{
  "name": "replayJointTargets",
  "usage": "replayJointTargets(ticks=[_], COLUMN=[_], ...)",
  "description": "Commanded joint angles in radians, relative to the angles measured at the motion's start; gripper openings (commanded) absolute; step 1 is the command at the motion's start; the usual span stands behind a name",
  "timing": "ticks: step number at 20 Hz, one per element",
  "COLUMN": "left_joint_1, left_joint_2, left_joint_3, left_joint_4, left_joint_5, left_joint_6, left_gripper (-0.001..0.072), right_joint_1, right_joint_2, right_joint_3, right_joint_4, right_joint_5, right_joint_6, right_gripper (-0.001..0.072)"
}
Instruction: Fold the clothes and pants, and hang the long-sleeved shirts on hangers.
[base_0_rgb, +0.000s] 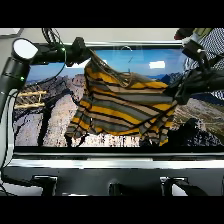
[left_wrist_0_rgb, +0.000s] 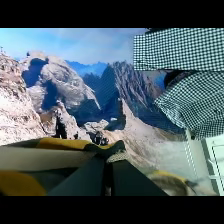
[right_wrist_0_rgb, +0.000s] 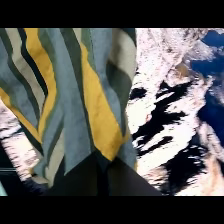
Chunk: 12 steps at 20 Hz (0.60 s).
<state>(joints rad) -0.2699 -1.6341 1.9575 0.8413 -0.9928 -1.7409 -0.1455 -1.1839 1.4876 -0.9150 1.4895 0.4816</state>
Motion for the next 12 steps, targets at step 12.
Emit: replayJointTargets(ticks=[12], left_joint_1=[-0.14], left_joint_2=[0.032], left_joint_3=[-0.118], left_joint_4=[0.265], left_joint_5=[-0.192], left_joint_6=[0.023], left_gripper=[0.0061], right_joint_1=[0.057], right_joint_2=[0.075], right_joint_3=[-0.002], right_joint_4=[0.028], right_joint_5=[-0.098], right_joint_6=[0.005], right_gripper=[0.0017])
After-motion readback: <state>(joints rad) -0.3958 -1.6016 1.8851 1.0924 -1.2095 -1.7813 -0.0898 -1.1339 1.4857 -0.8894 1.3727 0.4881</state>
